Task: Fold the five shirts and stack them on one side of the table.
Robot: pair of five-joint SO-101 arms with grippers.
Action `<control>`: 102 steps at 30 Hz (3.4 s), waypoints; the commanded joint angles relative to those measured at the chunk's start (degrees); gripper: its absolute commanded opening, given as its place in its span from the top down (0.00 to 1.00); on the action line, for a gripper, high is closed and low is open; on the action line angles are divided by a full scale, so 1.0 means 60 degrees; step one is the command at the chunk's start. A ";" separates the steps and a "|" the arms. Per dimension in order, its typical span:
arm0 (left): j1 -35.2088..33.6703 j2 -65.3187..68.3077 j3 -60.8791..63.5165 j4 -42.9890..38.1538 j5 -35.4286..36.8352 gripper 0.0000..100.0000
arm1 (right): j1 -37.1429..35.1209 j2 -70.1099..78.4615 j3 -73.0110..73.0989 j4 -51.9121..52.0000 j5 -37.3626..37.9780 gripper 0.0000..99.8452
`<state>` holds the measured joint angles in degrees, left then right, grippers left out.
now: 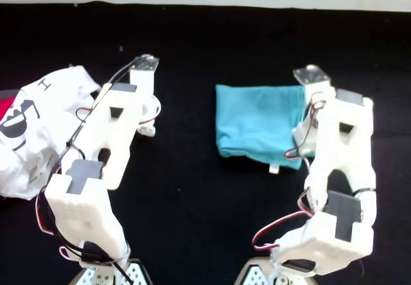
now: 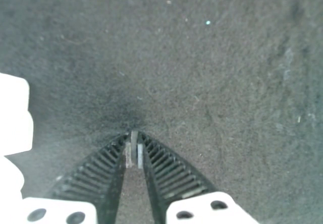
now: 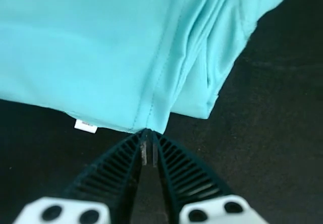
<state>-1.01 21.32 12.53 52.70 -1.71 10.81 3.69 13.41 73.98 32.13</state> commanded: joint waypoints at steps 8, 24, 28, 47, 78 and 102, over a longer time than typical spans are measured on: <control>-0.0007 0.0066 -0.0168 0.0015 -0.0088 0.99 | -0.0168 -0.0476 -0.3158 -0.0168 0.0088 0.99; -0.0007 0.0066 -0.0154 0.0015 -0.0088 0.99 | -0.0755 0.5282 -0.8447 0.0095 -0.1919 0.92; -0.0007 0.0066 -0.0168 0.0015 -0.0088 0.99 | -0.0755 0.6659 -1.1011 0.1487 -0.1919 0.88; -0.0007 0.0081 -0.0168 0.0015 -0.0088 0.99 | -0.0212 0.9399 -1.5670 0.2366 -0.1861 1.00; -0.0007 0.0081 -0.0168 0.0015 -0.0088 0.99 | -0.1341 1.0498 -1.6432 0.3509 -0.2139 0.84; -0.0007 0.0081 -0.0168 0.0015 -0.0088 0.99 | -0.0183 0.9473 -1.6403 0.2308 -0.0938 0.99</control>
<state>-1.01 21.32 12.53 52.70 -1.71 8.09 65.05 -82.95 89.80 25.80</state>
